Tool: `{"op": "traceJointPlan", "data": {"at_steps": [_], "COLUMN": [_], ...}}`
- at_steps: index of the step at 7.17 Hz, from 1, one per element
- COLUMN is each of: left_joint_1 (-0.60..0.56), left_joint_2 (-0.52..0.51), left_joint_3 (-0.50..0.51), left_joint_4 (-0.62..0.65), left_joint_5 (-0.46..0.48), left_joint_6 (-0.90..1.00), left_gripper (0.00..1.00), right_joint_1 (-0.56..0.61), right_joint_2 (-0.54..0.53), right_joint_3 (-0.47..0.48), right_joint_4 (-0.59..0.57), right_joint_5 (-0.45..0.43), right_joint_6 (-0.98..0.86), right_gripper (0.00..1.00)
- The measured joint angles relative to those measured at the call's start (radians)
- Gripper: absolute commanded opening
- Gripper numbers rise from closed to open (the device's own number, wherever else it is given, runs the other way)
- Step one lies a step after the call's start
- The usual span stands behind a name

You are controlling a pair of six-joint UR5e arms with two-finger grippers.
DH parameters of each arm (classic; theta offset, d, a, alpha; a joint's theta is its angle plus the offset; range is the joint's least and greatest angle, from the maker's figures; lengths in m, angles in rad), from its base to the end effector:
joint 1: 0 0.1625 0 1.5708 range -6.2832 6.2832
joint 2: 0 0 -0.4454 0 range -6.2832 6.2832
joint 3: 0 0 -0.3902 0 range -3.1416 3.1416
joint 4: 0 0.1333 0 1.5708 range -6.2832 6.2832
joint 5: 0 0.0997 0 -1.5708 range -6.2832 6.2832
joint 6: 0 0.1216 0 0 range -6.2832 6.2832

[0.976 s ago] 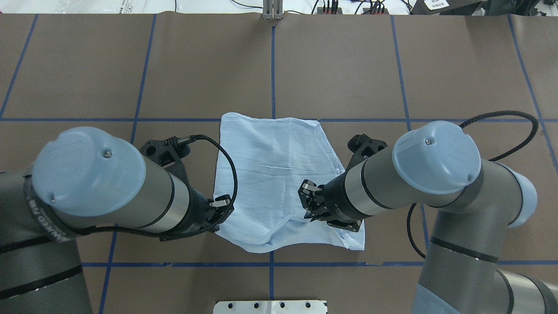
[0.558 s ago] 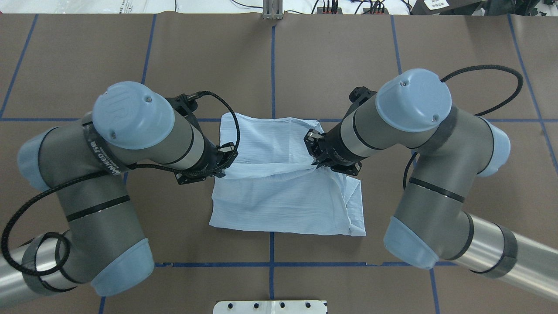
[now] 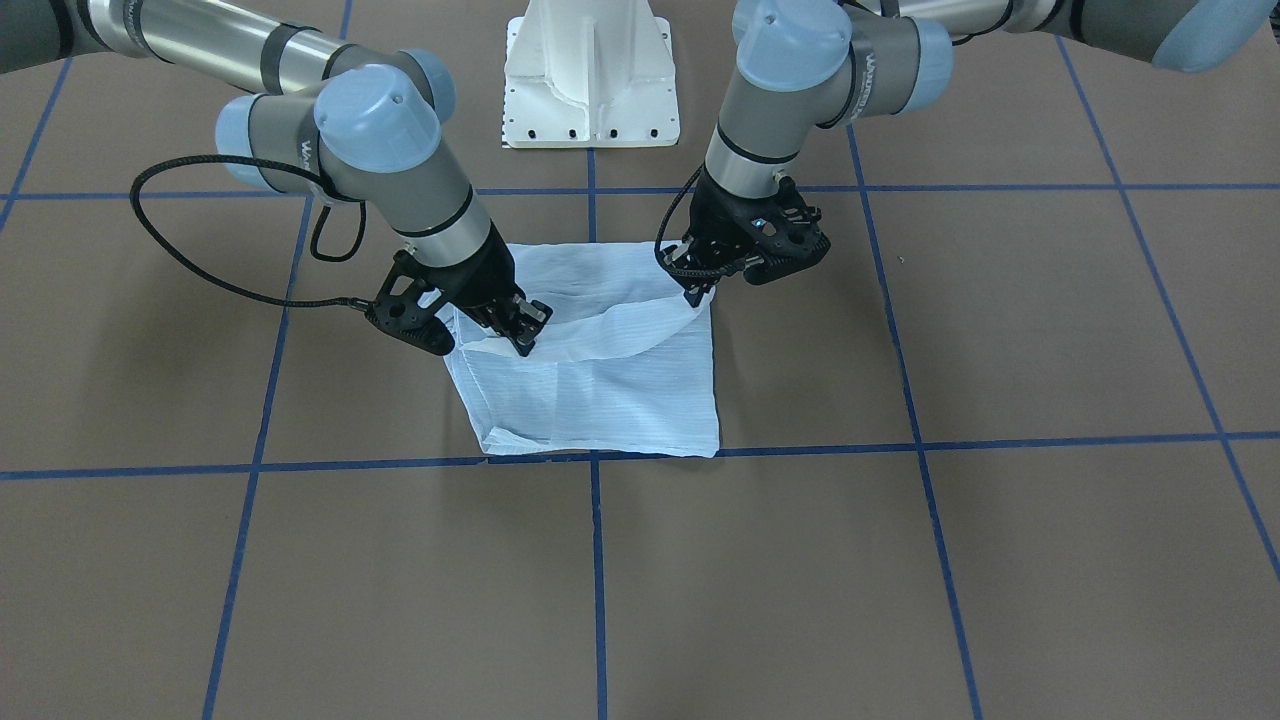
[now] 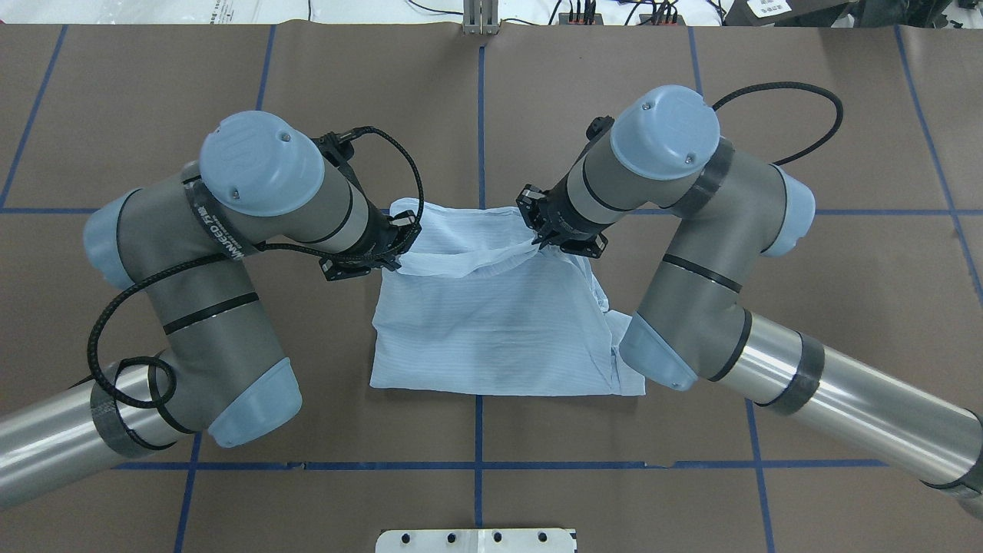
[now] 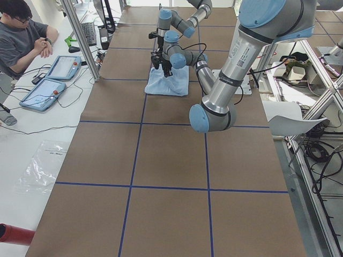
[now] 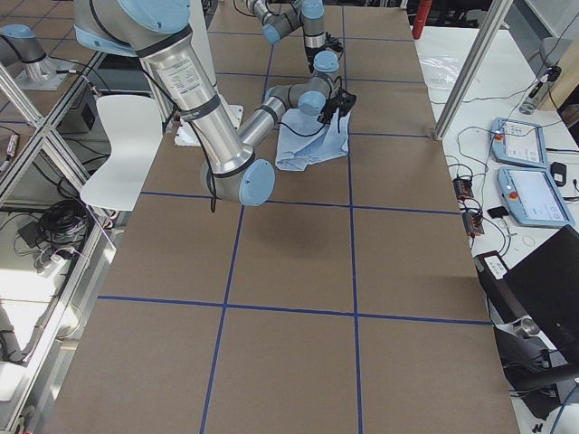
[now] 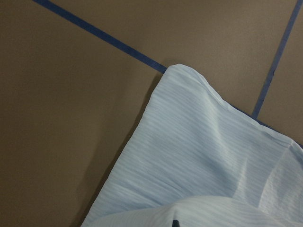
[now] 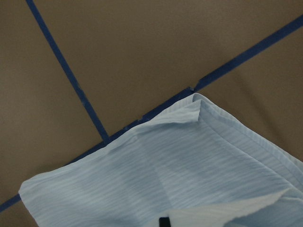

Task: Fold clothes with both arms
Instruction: 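Lift the near edge with both grippers and fold it away from the robot, then lay the folded edge down and open both grippers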

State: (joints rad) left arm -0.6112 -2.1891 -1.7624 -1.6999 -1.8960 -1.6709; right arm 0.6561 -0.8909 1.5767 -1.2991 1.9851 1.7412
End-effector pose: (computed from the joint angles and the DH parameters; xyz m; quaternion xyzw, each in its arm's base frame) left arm 0.5020 -0.4671 0.2304 -0.0268 0.4685 -0.2378 0.8505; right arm -0.5273 -0.5124 0.2443 -0.0688 -0.4815 0.2620 0.8335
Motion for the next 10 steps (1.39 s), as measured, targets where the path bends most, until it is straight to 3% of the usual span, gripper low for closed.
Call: {"op": "traceJointPlan", "data": {"at_steps": [6, 7, 8, 10], "left_joint_1": [-0.054, -0.054, -0.054, -0.056], "left_joint_2": [-0.056, -0.059, -0.064, -0.071], "left_joint_3": [0.176, 0.182, 0.184, 0.185], "left_joint_4": [-0.148, -0.153, -0.154, -0.152], "left_joint_5": [0.000, 0.000, 0.000, 0.002], "left_joint_6": [0.002, 0.002, -0.002, -0.038], "left_gripper": [0.00, 0.04, 0.78, 0.99], "right_joint_1": [0.020, 0.020, 0.020, 0.025], "right_joint_2": [0.045, 0.045, 0.048, 0.057], "right_joint_3": [-0.117, -0.124, -0.131, -0.153], "right_joint_4": [0.011, 0.012, 0.014, 0.024], "right_joint_5": [-0.002, -0.002, -0.002, -0.002], "right_joint_6": [-0.029, -0.029, -0.029, -0.027], "right_gripper": [0.00, 0.70, 1.00, 1.00]}}
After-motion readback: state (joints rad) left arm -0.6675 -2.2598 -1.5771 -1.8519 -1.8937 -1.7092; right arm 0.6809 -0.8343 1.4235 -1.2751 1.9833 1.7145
